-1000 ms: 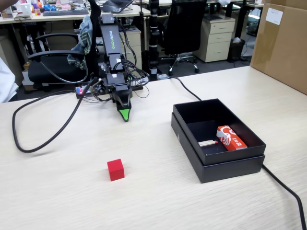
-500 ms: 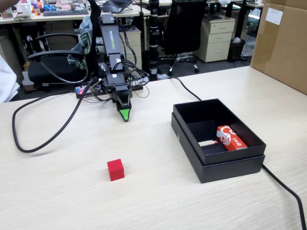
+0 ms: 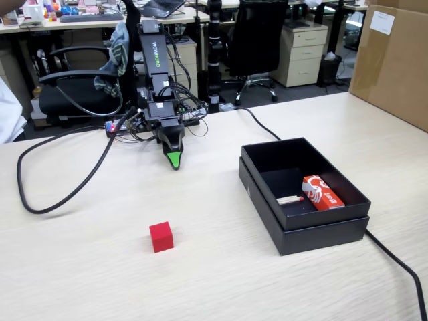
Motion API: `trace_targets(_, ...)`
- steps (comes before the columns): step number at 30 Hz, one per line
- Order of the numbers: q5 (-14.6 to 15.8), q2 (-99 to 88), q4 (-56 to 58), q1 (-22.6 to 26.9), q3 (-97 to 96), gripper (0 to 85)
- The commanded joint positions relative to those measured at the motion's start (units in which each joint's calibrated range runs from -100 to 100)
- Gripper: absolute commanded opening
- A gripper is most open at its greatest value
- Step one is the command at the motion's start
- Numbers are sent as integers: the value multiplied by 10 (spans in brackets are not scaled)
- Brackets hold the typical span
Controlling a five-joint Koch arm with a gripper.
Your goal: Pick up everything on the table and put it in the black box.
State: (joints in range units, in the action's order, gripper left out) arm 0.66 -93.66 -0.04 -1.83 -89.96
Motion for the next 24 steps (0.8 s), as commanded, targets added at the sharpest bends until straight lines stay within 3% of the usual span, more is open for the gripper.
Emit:
trace_targets(1, -1, 1, 70, -1, 55, 479)
trace_targets(10, 1, 18, 260, -1, 229, 475)
trace_targets(15, -2, 64, 311, -8, 313, 475)
trace_targets(24, -14, 265, 413, -24, 547, 475)
